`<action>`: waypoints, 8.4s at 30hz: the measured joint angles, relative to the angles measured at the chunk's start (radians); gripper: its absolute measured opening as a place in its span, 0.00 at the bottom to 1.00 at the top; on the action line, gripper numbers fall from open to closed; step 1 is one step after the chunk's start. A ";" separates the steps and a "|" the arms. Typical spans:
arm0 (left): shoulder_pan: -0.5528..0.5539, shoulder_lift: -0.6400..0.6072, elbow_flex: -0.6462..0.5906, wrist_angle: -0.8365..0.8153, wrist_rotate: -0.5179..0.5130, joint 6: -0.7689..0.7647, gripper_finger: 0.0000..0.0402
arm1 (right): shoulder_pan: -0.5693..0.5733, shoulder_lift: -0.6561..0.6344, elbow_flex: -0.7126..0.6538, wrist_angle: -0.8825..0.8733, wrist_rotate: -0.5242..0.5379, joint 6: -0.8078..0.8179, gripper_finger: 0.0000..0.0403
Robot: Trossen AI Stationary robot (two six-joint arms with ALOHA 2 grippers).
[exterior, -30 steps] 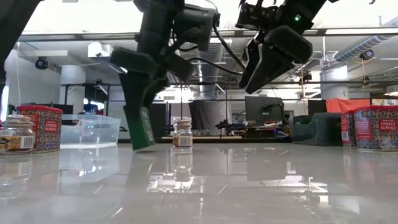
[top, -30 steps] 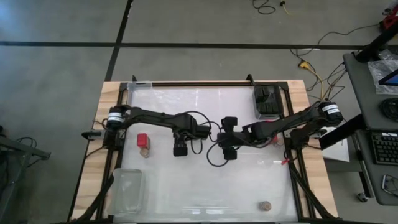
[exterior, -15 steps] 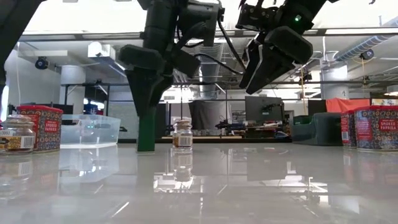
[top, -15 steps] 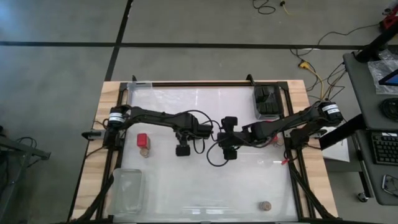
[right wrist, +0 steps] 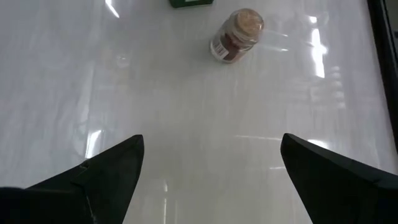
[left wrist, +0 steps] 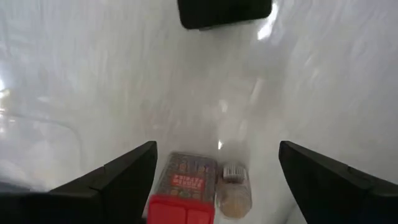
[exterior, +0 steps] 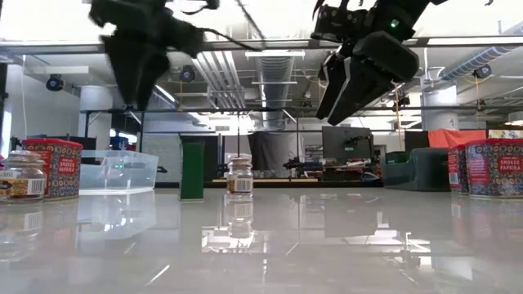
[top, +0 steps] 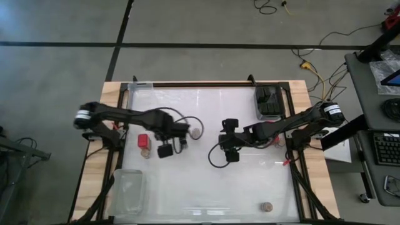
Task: Sort spices by type
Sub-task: Put the black seasoning can into the black bin
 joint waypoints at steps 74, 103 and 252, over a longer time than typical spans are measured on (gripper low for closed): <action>0.079 0.049 -0.426 1.048 -0.351 0.085 0.77 | -0.005 0.000 -0.002 0.171 -0.094 -0.143 0.91; 0.021 0.041 -0.521 1.190 -0.248 -0.117 0.77 | -0.054 0.005 -0.008 0.191 -0.094 -0.184 0.91; 0.052 0.118 -0.805 2.081 -0.237 0.119 0.77 | -0.256 -0.397 -0.424 -0.144 -0.225 0.067 0.76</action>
